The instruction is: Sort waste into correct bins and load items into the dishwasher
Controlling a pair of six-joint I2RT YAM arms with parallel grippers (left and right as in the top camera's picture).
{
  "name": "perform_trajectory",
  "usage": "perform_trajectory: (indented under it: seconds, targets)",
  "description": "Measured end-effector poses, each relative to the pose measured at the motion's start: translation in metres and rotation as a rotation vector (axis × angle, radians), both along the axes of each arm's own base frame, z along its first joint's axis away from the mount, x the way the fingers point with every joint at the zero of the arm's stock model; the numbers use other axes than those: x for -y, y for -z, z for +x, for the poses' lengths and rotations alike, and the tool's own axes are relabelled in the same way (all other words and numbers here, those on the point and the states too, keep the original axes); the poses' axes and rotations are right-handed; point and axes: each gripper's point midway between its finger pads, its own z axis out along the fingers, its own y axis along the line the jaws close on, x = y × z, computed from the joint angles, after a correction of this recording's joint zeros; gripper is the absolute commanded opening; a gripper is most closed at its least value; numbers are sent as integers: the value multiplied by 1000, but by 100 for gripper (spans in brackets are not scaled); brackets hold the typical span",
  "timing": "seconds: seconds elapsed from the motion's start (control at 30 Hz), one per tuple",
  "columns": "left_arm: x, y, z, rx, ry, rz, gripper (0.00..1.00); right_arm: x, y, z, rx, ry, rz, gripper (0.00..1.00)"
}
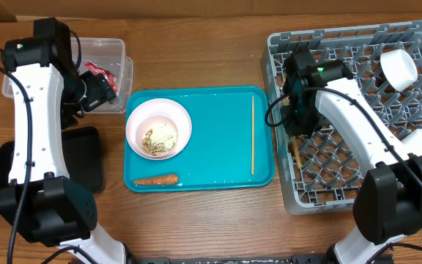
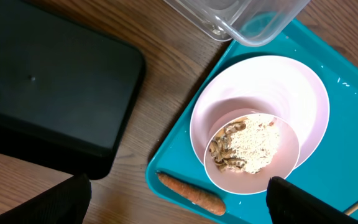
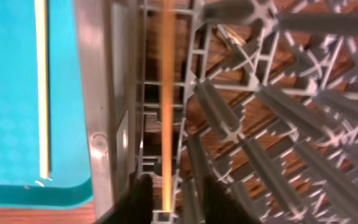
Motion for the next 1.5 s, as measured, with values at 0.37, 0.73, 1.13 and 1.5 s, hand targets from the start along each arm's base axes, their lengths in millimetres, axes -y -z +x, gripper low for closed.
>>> perform_trajectory:
  seconds: [0.37,0.73,1.13,1.5]
  targets:
    - [0,0,0,1,-1,-1,92,-53,-109,61,332,-66,195,53]
    - [1,0,1,4,-1,-3,92,-114,-36,31,179,-80,246,63]
    - [1,0,1,5,-1,-3,92,-101,67,-1,20,2,189,63]
    - [1,0,1,4,-1,-4,92,-100,89,-6,23,7,197,55]
